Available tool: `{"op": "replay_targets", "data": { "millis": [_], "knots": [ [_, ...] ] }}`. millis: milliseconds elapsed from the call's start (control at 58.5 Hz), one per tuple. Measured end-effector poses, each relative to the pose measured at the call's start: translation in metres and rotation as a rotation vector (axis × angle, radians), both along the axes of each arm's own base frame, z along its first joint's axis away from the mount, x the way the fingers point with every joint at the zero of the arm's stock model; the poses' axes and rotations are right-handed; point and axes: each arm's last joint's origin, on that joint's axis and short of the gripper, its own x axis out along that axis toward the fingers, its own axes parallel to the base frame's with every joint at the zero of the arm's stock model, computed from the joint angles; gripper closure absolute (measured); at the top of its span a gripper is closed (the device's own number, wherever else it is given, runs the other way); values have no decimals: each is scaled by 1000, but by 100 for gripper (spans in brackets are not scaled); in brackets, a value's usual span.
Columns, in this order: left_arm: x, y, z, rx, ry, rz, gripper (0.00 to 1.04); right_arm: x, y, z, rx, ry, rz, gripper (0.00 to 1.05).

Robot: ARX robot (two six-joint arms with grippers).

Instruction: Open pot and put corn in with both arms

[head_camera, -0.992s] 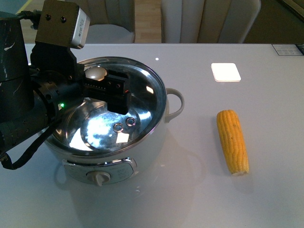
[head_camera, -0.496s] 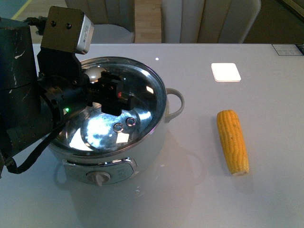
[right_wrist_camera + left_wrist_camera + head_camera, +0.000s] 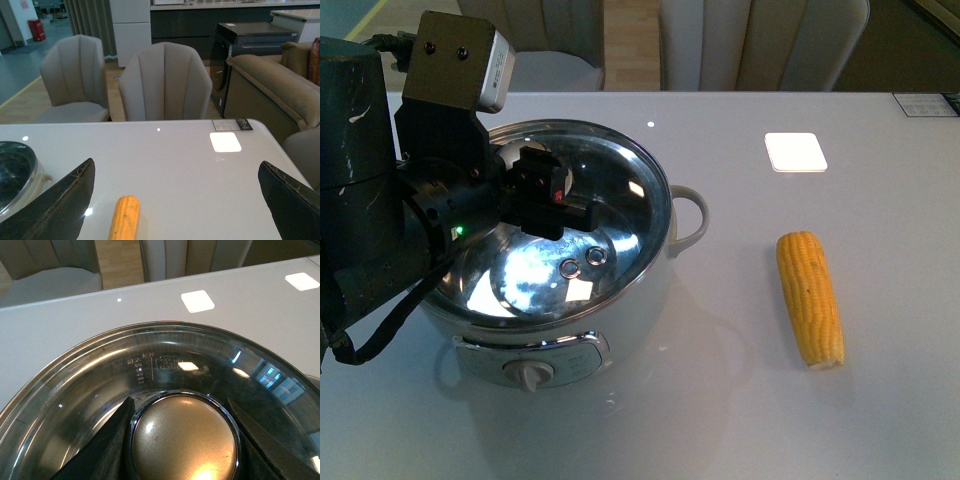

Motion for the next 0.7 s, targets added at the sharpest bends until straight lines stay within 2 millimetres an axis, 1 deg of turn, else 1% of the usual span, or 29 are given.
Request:
{"op": "replay_targets", "data": {
  "millis": [154, 257, 359, 581, 701],
  "knots": [
    [0, 0, 2, 2, -2, 2, 61, 0, 0, 0, 0, 0, 0, 9],
    [-1, 1, 8, -4, 0, 4, 61, 0, 0, 0, 0, 0, 0, 9],
    [-1, 1, 17, -18, -3, 2, 61, 0, 0, 0, 0, 0, 0, 9],
    [-1, 1, 43, -44, -50, 22, 61, 0, 0, 0, 0, 0, 0, 9],
    [-1, 4, 51, -43, -68, 39, 61, 0, 0, 0, 0, 0, 0, 9]
  ]
}}
